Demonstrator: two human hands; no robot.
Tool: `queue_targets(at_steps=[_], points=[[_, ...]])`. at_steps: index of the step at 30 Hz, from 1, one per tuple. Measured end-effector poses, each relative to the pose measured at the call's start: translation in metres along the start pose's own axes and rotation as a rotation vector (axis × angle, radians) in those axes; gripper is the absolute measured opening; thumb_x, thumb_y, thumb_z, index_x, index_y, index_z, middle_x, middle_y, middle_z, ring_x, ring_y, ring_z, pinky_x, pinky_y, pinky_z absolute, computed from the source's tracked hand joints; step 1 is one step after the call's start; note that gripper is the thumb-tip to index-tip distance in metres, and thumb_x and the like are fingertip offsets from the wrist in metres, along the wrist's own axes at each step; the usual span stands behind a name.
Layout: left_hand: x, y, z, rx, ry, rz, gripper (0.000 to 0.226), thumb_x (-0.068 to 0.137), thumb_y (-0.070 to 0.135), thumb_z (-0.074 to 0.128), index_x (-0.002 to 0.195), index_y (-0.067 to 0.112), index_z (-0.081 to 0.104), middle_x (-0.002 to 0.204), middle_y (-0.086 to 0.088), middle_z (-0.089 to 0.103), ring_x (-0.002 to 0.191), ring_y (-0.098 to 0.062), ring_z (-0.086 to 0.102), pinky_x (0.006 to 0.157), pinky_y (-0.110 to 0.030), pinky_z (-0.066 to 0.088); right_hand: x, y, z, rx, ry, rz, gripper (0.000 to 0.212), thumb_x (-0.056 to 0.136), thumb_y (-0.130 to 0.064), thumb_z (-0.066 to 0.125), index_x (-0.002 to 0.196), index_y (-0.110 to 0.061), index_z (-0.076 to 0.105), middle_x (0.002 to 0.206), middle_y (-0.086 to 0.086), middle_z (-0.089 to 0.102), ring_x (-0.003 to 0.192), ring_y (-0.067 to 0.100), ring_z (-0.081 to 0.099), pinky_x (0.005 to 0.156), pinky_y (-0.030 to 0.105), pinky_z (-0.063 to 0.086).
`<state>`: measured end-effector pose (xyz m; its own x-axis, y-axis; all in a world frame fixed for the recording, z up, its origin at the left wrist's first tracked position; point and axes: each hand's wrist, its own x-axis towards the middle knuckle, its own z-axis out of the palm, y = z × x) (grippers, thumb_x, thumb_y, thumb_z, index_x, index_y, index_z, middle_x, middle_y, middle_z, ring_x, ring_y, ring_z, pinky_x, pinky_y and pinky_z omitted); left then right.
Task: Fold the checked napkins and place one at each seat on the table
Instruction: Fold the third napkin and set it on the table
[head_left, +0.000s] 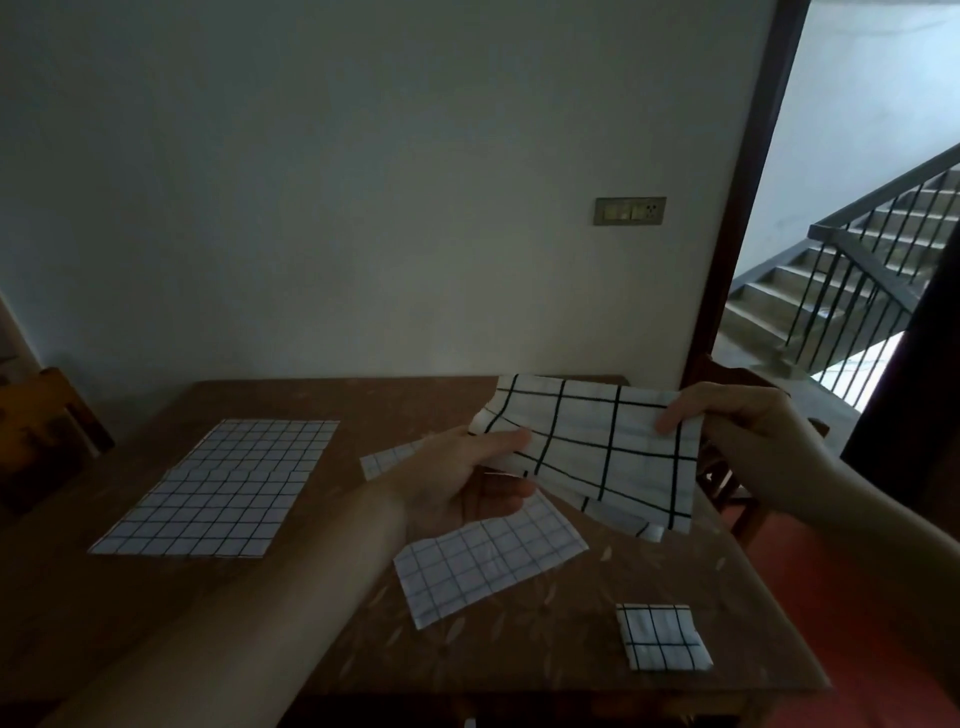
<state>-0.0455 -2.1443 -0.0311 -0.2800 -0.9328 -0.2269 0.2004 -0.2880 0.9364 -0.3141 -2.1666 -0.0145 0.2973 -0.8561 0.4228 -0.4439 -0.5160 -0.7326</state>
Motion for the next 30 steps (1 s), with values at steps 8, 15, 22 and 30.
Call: queue_targets(at_steps=[8, 15, 22, 30], points=[[0.007, -0.004, -0.007, -0.089, -0.054, 0.057, 0.051, 0.074, 0.013, 0.071, 0.12, -0.005, 0.057, 0.084, -0.012, 0.056, 0.058, -0.012, 0.062, 0.051, -0.022, 0.053, -0.01, 0.003, 0.009, 0.082, 0.032, 0.058, 0.061, 0.086, 0.009, 0.06, 0.123, -0.039, 0.05, 0.097, -0.002, 0.071, 0.077, 0.018, 0.072, 0.063, 0.023, 0.059], [0.007, -0.003, -0.01, 0.043, 0.077, 0.171, 0.005, 0.087, 0.0, 0.063, 0.085, 0.004, 0.066, 0.064, -0.006, 0.058, 0.055, -0.011, 0.057, 0.052, -0.021, 0.052, -0.015, -0.002, 0.016, 0.118, 0.22, 0.086, 0.024, 0.086, 0.001, 0.063, 0.086, -0.023, 0.068, 0.064, -0.004, 0.072, 0.049, 0.012, 0.066, 0.046, 0.015, 0.05], [0.004, 0.0, -0.011, 0.187, 0.08, 0.233, 0.007, 0.089, -0.005, 0.059, 0.086, 0.001, 0.063, 0.072, -0.013, 0.055, 0.06, -0.017, 0.055, 0.056, -0.025, 0.048, -0.012, 0.001, -0.014, 0.43, -0.612, 0.195, 0.054, 0.083, -0.034, 0.069, 0.134, -0.028, 0.052, 0.128, 0.005, 0.063, 0.116, 0.027, 0.062, 0.087, 0.037, 0.055], [0.003, 0.001, -0.001, 0.276, -0.096, 0.216, 0.022, 0.085, 0.002, 0.064, 0.106, 0.005, 0.068, 0.107, -0.024, 0.069, 0.104, -0.041, 0.064, 0.092, -0.048, 0.054, -0.001, -0.025, 0.028, 0.249, -0.284, 0.301, 0.031, 0.09, -0.038, 0.057, 0.097, -0.011, 0.069, 0.086, 0.002, 0.076, 0.08, 0.02, 0.074, 0.069, 0.03, 0.06]])
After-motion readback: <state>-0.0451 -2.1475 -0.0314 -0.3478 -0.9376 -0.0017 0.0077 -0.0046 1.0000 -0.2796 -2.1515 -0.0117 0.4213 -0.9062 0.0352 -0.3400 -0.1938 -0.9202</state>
